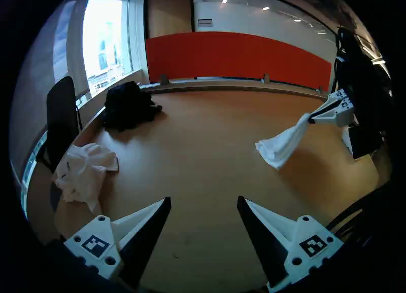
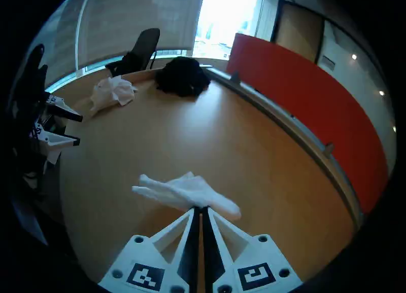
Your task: Fold towel
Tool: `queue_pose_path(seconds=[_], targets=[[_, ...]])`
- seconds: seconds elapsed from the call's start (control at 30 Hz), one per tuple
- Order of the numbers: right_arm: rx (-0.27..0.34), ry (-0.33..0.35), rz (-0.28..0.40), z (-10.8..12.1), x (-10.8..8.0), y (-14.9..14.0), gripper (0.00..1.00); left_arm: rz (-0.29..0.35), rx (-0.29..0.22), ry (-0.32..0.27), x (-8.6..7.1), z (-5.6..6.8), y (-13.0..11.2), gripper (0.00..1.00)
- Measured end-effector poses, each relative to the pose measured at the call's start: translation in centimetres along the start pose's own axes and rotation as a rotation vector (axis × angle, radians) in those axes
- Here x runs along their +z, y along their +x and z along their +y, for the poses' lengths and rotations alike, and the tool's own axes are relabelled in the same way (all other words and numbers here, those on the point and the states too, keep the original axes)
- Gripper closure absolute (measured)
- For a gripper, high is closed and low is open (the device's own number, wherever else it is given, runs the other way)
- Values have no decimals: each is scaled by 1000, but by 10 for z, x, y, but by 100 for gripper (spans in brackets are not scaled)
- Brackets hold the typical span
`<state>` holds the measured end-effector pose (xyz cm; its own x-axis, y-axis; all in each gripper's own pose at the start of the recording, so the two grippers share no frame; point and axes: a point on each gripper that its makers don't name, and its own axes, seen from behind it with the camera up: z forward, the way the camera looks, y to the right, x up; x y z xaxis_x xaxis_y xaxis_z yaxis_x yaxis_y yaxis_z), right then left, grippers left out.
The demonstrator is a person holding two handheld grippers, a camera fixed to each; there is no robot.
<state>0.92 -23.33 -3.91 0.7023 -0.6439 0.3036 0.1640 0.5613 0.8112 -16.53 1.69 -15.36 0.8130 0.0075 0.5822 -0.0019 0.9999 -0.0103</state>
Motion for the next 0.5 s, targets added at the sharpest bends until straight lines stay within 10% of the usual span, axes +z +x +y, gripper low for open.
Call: queue_pose_path(seconds=[0.5], targets=[[-42,-63,68,47,-54,46,97,40,10,-24,-1,11,18,3]])
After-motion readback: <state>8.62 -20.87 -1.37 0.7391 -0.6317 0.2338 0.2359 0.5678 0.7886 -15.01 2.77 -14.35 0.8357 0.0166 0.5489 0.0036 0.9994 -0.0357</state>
